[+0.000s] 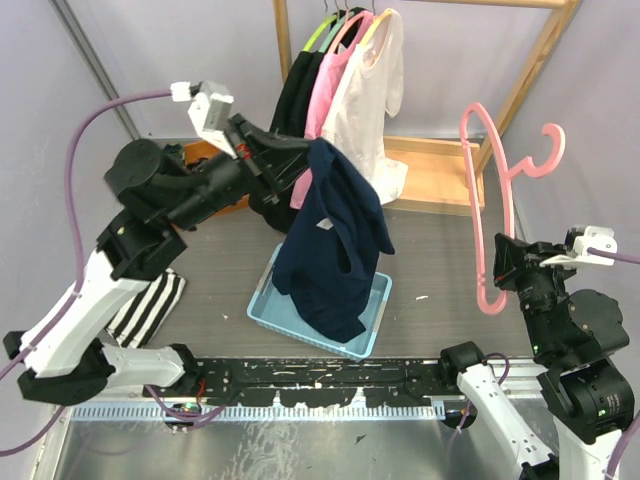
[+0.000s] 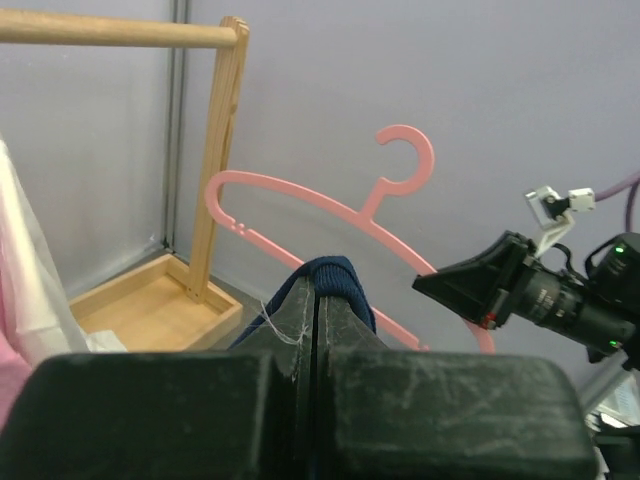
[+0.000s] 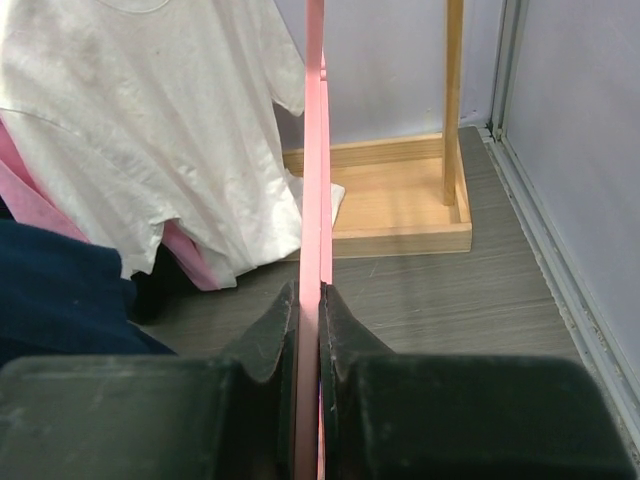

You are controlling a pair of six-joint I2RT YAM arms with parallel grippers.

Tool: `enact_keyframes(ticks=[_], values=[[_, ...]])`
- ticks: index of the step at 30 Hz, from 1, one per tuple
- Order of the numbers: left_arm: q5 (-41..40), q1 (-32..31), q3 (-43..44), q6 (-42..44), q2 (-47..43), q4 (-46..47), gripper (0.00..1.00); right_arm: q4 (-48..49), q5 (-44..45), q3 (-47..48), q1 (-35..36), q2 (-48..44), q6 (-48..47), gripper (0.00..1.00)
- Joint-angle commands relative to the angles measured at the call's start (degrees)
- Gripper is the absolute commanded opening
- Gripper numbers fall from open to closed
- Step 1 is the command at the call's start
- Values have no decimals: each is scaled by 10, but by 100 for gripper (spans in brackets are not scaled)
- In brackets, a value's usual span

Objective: Remove the t-shirt from the hanger
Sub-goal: Place the T-shirt in the bin.

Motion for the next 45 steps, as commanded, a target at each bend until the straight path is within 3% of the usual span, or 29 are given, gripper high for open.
enact_keyframes(ticks=[1, 18, 32, 45], values=[[4, -6, -38, -39, -69, -16, 0, 55, -19, -5, 2, -2, 8, 1], [-114, -67, -283, -68, -138, -49, 0, 49, -39, -20, 2, -15, 12, 1], [-233, -151, -432, -87, -116, -60, 0, 50, -36, -36, 2, -20, 12, 1], [-301, -168, -522, -120, -43, -33, 0, 77, -37, -56, 2, -5, 18, 1]])
